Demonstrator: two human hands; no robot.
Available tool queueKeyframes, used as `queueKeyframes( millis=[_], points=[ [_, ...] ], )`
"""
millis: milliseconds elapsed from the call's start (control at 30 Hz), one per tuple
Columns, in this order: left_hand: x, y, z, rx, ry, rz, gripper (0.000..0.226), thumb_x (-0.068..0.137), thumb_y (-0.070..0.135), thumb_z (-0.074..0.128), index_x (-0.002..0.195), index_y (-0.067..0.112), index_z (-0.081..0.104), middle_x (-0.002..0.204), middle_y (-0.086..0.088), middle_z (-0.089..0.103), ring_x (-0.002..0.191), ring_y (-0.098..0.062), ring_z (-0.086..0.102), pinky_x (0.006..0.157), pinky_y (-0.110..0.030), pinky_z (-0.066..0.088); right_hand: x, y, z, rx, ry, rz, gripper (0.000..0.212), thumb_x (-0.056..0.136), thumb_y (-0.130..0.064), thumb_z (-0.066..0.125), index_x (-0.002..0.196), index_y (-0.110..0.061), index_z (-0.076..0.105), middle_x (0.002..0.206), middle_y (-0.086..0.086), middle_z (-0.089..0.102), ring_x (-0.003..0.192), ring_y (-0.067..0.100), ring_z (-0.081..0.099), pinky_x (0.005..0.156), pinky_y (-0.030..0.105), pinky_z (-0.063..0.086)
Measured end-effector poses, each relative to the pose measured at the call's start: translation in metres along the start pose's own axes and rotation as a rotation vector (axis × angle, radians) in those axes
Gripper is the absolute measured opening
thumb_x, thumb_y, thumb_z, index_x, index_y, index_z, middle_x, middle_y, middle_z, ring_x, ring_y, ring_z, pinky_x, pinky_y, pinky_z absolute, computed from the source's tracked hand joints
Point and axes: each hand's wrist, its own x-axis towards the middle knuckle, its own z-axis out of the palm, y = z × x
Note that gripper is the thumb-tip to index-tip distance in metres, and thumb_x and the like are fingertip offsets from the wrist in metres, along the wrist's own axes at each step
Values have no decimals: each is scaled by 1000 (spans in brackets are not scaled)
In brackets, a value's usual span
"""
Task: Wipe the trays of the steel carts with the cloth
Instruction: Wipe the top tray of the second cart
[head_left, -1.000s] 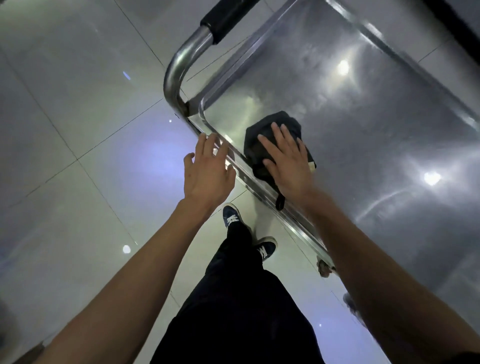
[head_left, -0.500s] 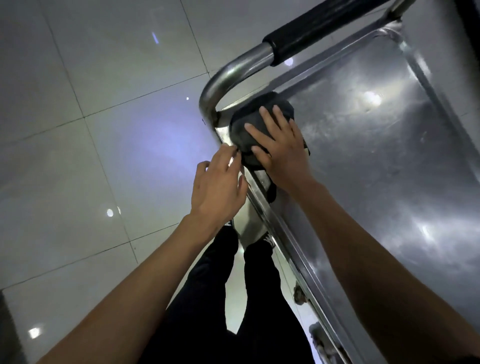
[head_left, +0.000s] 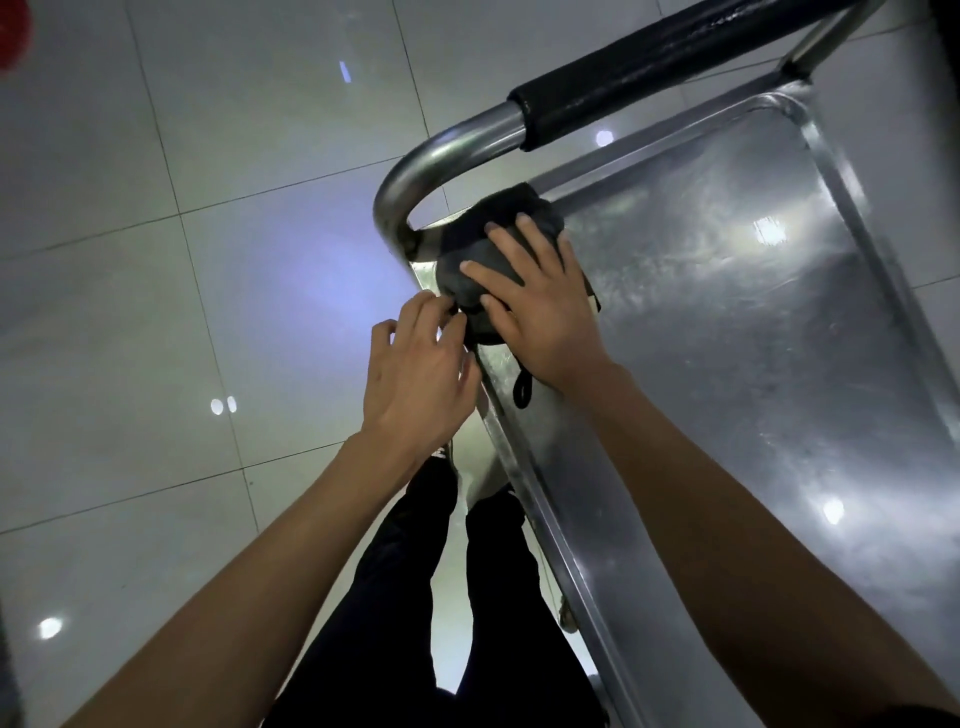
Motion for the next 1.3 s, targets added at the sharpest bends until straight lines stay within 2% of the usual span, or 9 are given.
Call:
queueKeyframes(
  millis=[167,300,400,500,667,800,867,1100,1300],
  points=[
    [21,21,0,27,-10,6,35,94,32,45,120,15,61,134,-1,53,134,-23,40,96,-43,37,-1,25,-13,38,-15,70,38,104,-30,47,140,-27,57,159,8,36,150,32,23,117,59,20],
    [42,43,1,15,1,31,36,92,33,45,116,14,63,127,-1,57,127,-24,44,96,-43,38,0,53,-20,36,-13,95,39,104,-29,48,141,-26,56,159,8,35,151,33,22,117,59,21],
    [57,61,2,-14,-4,72,44,88,36,36,113,15,65,124,0,58,123,-24,47,94,-44,39,-2,85,-28,41,19,147,39,104,-29,47,142,-25,56,159,8,35,150,33,22,117,59,23],
    [69,80,5,-24,-18,107,49,86,39,31,112,18,66,127,1,57,124,-24,46,91,-43,39,-5,124,-39,42,40,231,39,105,-31,44,142,-24,54,160,7,33,152,31,18,119,57,19],
    [87,111,11,-35,-43,169,46,91,38,33,113,15,66,131,-3,56,126,-26,44,94,-44,42,-10,182,-57,23,58,392,41,105,-34,41,143,-24,53,161,5,31,152,31,16,120,55,18],
    [89,122,15,-20,-57,164,37,94,33,48,115,12,69,136,-8,56,132,-32,45,98,-45,46,-9,218,-69,23,86,517,41,104,-34,42,143,-23,53,161,6,32,151,32,17,120,55,17],
    [89,123,16,-5,-72,167,38,94,33,49,118,12,69,140,-9,55,136,-33,44,103,-46,45,-7,229,-73,17,88,554,42,104,-35,41,143,-25,53,161,5,32,152,32,16,121,53,16],
    [86,122,14,37,-147,195,45,98,34,41,130,12,62,153,-8,40,148,-31,27,108,-45,41,-18,218,-74,16,14,582,46,100,-39,40,144,-31,49,163,3,27,152,30,14,122,53,15],
    [90,122,11,71,-174,213,45,97,35,43,132,12,60,152,-6,39,145,-29,28,101,-45,47,-63,172,-68,34,-11,589,46,101,-38,40,146,-34,45,165,0,21,154,27,7,122,53,13]
  ],
)
